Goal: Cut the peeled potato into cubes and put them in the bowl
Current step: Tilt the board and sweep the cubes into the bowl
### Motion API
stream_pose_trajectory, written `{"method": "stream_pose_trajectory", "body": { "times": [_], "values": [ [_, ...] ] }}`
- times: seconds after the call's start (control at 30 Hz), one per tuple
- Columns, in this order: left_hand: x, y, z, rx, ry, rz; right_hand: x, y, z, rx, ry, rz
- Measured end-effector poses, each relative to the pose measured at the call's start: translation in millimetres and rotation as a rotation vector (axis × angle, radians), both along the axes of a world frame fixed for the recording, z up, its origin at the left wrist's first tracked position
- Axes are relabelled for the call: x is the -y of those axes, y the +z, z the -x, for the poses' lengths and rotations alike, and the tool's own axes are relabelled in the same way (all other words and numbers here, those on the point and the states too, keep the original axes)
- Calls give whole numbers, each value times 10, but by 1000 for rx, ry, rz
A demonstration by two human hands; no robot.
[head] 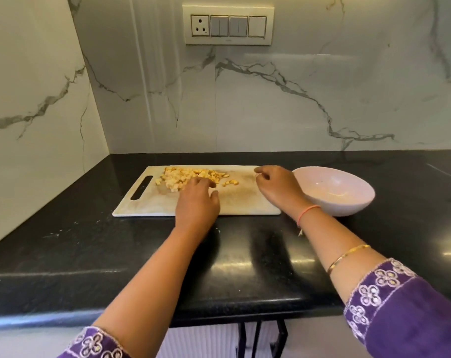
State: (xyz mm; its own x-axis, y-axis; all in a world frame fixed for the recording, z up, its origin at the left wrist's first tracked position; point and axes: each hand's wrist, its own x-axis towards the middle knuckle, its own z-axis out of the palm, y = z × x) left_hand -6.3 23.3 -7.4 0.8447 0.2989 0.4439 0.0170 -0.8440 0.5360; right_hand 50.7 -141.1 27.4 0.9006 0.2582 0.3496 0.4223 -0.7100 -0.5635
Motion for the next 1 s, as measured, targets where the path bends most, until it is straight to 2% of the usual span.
{"method": "stream_pose_trajectory", "body": {
  "times": [0.2,0.33,0.47,0.6,0.87,1.0],
  "values": [
    [676,119,25,-34,-146,204,823,333,-9,44,-147,67],
    [1193,194,-54,-143,-230,478,1312,282,-64,13,-225,129],
    [1641,275,-101,-301,-309,828,1610,168,-69,-28,-278,294],
    [1857,267,-239,-360,-267,950,1728,0,-69,-37,-315,423],
    [1977,266,-355,-362,-241,954,1787,-120,-94,-189,-289,14],
    [1873,248,-371,-343,-255,886,1809,-100,-61,-274,-307,-154]
  ]
}}
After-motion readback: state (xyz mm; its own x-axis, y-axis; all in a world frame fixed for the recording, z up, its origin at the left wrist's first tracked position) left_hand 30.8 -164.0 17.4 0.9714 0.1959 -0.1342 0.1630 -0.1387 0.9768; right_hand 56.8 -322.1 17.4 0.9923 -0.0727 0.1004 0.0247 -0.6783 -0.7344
